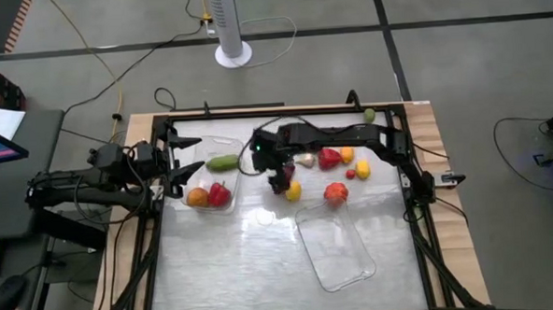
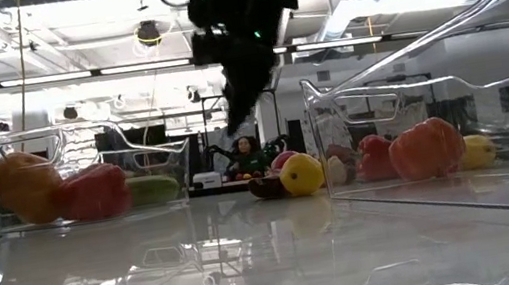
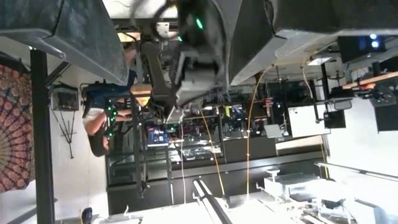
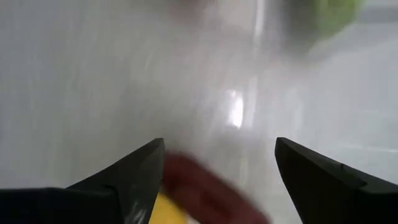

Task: Sort produce into baskets
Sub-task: Put the purple eggplant into the left transparent bin, then put the bottom left yellow lemon into the right transparent bin

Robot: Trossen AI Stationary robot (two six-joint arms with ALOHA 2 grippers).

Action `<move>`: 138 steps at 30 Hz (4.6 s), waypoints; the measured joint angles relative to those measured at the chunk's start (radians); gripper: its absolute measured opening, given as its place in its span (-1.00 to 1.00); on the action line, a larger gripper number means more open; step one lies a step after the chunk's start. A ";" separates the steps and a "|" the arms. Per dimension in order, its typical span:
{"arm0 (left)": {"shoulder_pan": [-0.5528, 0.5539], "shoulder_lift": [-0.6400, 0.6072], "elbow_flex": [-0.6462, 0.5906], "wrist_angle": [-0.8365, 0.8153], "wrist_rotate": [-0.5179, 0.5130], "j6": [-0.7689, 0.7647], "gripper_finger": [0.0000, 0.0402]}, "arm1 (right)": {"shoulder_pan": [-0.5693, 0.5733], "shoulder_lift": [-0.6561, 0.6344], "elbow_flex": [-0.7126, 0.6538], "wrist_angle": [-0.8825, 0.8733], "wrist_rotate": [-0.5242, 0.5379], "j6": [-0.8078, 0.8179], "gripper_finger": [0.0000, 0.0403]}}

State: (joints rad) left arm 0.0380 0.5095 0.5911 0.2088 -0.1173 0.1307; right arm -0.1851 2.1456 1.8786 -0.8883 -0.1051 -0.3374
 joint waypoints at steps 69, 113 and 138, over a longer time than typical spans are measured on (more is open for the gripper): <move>0.000 -0.072 0.000 -0.018 -0.107 0.011 0.32 | 0.057 0.002 -0.009 0.967 -0.234 -0.134 0.29; 0.000 -0.038 0.000 -0.035 -0.107 0.006 0.32 | 0.006 -0.076 -0.167 -0.288 0.033 0.608 0.63; 0.000 -0.038 0.000 -0.039 -0.107 0.007 0.32 | 0.046 0.015 -0.166 -0.264 0.024 0.513 0.43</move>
State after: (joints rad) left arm 0.0380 0.4713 0.5911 0.1696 -0.2243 0.1379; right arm -0.1390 2.1609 1.7130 -1.1523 -0.0807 0.1755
